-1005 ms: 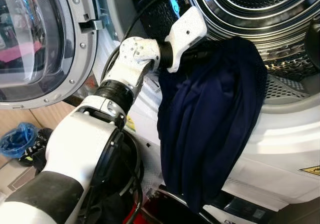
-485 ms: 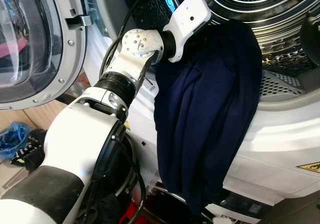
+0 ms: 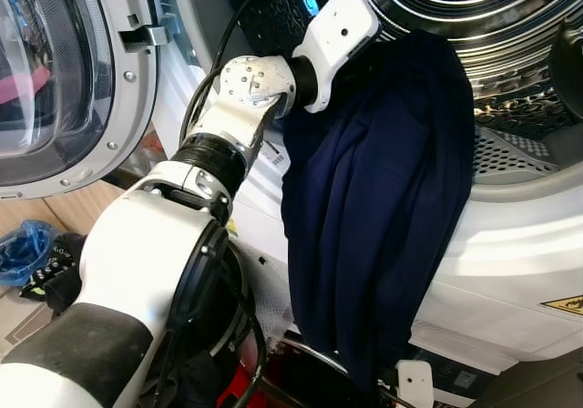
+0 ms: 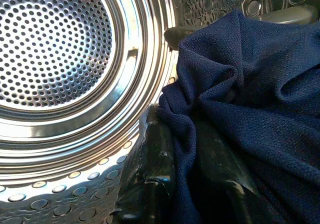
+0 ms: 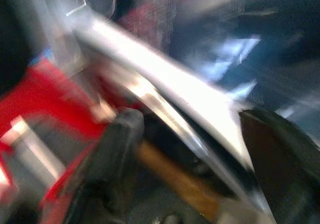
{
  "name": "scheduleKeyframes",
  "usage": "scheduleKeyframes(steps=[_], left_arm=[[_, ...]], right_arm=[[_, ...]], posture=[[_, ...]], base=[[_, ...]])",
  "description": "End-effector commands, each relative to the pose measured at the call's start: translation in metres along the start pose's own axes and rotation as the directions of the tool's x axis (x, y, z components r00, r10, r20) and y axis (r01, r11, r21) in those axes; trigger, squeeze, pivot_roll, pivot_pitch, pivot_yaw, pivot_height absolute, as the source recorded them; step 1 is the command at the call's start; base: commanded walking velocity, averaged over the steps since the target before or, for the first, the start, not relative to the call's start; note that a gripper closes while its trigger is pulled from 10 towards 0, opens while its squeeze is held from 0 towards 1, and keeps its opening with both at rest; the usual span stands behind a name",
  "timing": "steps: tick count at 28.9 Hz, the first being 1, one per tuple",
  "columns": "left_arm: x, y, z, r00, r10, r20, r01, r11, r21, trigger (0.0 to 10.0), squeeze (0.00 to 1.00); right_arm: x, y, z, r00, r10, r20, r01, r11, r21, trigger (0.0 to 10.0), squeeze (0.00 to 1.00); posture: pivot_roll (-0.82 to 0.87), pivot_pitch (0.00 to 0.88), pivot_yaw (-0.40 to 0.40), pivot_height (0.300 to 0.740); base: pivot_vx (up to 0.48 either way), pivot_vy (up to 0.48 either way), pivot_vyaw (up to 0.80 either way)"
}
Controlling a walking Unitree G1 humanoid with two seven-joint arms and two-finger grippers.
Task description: Clothes washing
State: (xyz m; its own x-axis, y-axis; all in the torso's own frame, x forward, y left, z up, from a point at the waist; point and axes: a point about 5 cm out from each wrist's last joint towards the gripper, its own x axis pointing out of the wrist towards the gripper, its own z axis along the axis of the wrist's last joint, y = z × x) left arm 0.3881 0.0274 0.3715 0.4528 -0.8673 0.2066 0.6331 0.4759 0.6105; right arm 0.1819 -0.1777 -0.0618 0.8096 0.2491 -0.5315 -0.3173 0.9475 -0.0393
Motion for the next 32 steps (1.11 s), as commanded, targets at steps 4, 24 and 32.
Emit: scheduleKeyframes(steps=[4, 24, 32], left_arm=[[-0.006, -0.004, -0.017, 0.998, -0.006, -0.059, 0.004, 0.999, -0.034, 10.0, 0.00], [-0.008, -0.006, -0.022, 0.997, -0.019, -0.074, 0.016, 0.999, -0.044, 10.0, 0.00], [-0.007, -0.007, -0.022, 0.997, -0.025, -0.076, 0.022, 0.999, -0.042, 10.0, 0.00]], right_arm=[[-0.037, 0.011, -0.026, 0.976, 0.219, 0.006, -0.219, 0.976, -0.008, 10.0, 0.00], [-0.074, 0.038, 0.105, 0.747, 0.393, 0.535, -0.458, 0.889, -0.014, 10.0, 0.00], [-0.066, 0.048, 0.132, 0.710, 0.385, 0.589, -0.472, 0.882, -0.008, 10.0, 0.00]], posture=[[0.05, 0.097, 0.000, 0.740], [0.04, 0.118, -0.004, 0.740], [0.04, 0.115, 0.003, 0.740]], base=[[0.000, 0.000, 0.00], [0.000, 0.000, 0.00], [0.000, 0.000, 0.00]])
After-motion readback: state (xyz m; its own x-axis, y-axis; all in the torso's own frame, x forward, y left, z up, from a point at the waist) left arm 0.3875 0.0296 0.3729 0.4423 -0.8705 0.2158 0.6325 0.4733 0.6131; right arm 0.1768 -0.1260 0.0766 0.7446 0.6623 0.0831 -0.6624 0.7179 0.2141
